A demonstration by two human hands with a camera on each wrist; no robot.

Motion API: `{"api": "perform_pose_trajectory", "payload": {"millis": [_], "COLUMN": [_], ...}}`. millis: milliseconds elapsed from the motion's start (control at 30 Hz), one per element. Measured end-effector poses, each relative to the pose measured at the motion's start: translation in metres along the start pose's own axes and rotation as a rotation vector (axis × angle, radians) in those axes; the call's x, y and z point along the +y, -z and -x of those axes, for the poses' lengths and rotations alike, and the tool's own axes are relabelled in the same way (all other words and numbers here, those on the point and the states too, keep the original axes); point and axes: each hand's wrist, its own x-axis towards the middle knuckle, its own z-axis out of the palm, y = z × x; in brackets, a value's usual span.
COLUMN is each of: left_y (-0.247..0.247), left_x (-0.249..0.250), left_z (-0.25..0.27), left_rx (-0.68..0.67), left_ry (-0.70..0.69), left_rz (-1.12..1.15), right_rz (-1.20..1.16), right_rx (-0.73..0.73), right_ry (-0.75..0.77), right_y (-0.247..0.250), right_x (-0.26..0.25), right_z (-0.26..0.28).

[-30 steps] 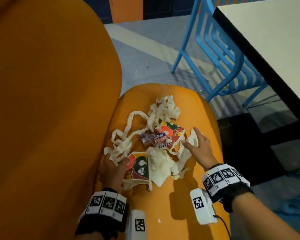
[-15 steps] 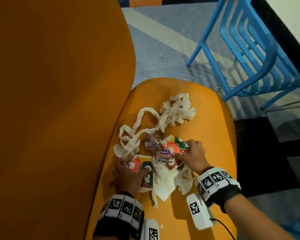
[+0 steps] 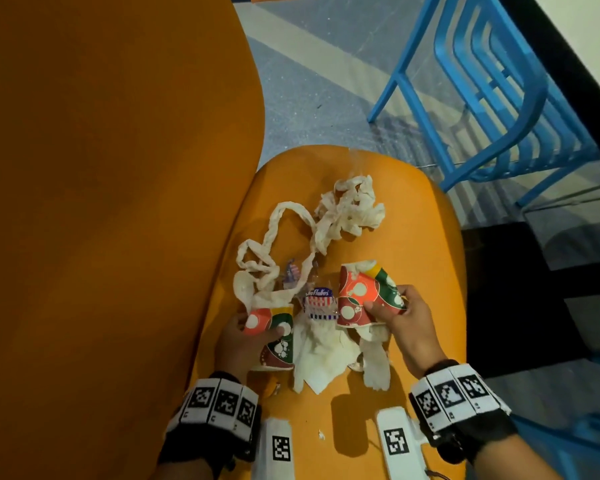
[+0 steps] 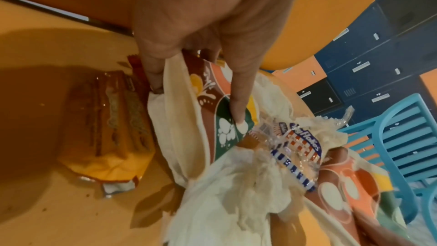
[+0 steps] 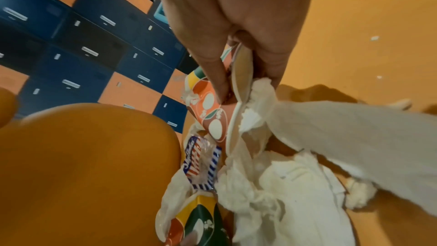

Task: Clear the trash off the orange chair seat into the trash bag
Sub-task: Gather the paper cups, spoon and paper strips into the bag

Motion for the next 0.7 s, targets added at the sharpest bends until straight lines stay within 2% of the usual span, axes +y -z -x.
{"api": "perform_pose_trajectory", "payload": {"millis": [67,167,267,333,433,567,633,700], "left_y": [0.008,0.022,0.035,0.038,0.036,0.028,0.025,0.021], "left_x": [0.003,0.007,0.004,-0.006,-0.029,-0.050,-0.055,-0.057], "left_z": [0.005,0.018,0.032,0.038,0.038,0.031,0.027,0.023], "left_rx": [0.042,0.097,0.124,0.132,0.129,0.129,0.150,0.173], "left_ry": [-0.039,-0.106,-0.172,-0.160,-0.101,-0.064,-0.048,-0.032], "left_rz": [0.032,0.095,0.130,0.122,0.100,0.068,0.040,0.011], "right_rz": [-0.071,-0.054,0.099,0.282,0.522,1.022,1.065,0.930], "right_rx": [-0.044,-0.146,-0.261,-0.296,-0.276,-0.124,-0.100,-0.123], "right_ry": [0.026,0.040,-0.004,0.002,0.082,0.204,0.162,0.130], "right_y": [0.002,-0.006,-0.026,-0.043,-0.063,-0.074,-0.076,-0.078], "right_x": [-0.008,-0.013,-0.006,0.005,0.023,0.037,0.036,0.039], "right_z": [0.010,0.028,0.044,0.047,0.040,0.031,0.029,0.026]}}
